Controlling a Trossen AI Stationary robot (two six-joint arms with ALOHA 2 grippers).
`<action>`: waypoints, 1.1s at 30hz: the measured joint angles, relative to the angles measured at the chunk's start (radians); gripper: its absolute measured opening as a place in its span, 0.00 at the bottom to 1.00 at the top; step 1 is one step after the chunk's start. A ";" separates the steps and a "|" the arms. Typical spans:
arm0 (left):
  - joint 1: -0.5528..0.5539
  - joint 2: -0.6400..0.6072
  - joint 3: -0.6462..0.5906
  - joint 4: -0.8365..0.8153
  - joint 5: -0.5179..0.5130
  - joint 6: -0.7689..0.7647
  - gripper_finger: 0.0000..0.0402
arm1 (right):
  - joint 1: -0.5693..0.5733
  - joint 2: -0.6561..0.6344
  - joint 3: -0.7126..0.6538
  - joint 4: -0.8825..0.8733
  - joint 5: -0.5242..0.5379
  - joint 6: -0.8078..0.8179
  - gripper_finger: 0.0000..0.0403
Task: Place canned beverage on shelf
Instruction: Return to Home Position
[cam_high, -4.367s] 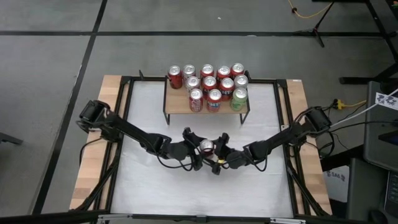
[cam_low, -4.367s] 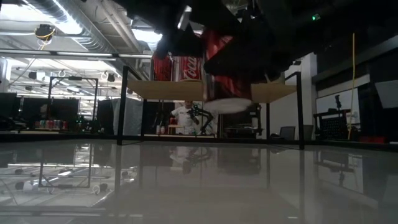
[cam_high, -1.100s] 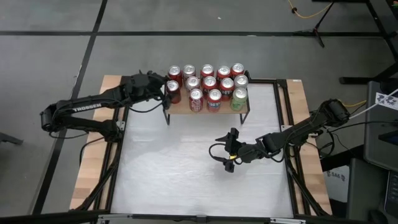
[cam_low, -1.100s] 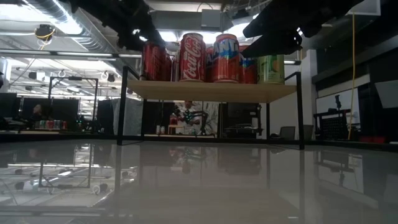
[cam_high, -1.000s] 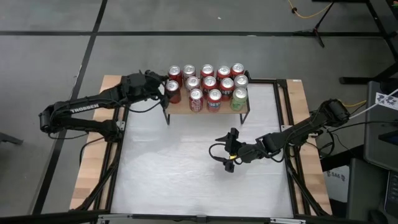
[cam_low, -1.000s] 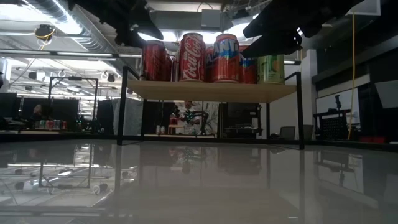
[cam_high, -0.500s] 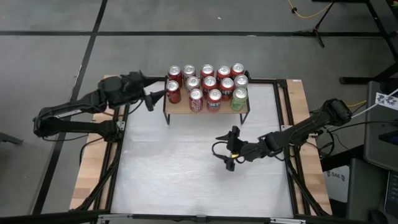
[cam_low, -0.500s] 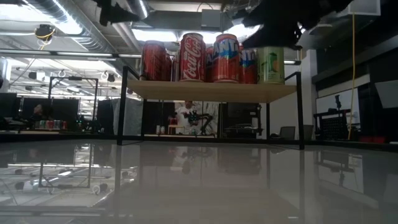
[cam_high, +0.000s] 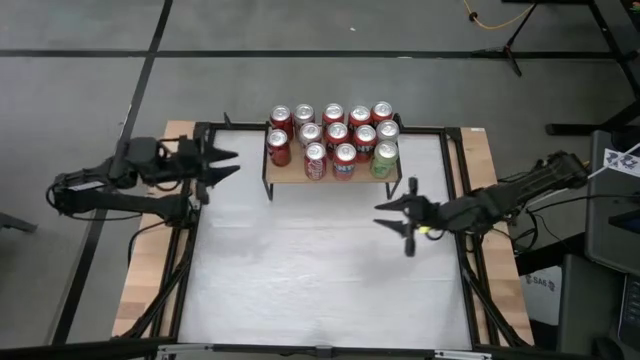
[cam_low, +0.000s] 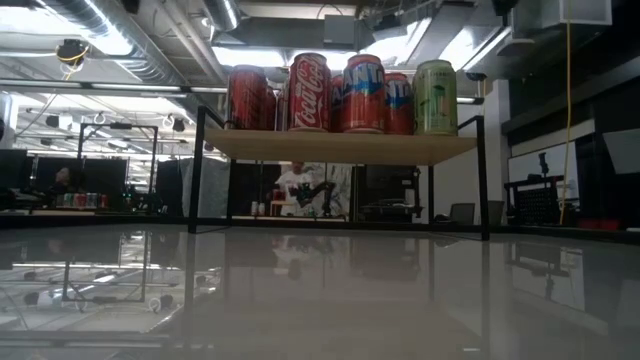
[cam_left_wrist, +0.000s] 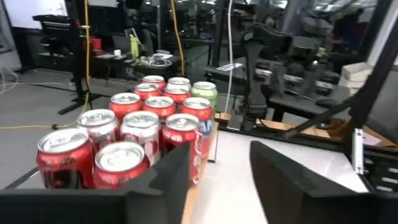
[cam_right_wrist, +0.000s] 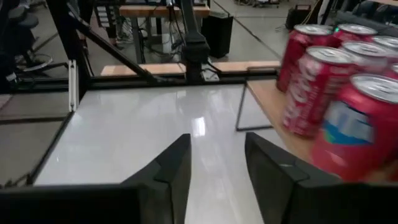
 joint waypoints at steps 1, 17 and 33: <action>-0.011 -0.021 -0.011 -0.012 -0.002 -0.001 0.37 | 0.000 -0.030 0.000 -0.038 0.001 0.001 0.34; -0.084 -0.401 -0.522 0.195 0.035 0.096 0.23 | 0.000 -0.274 -0.060 -0.295 0.006 -0.004 0.31; -0.083 -0.501 -0.810 0.474 0.027 0.108 0.23 | 0.000 -0.730 -0.448 -0.138 0.009 0.035 0.31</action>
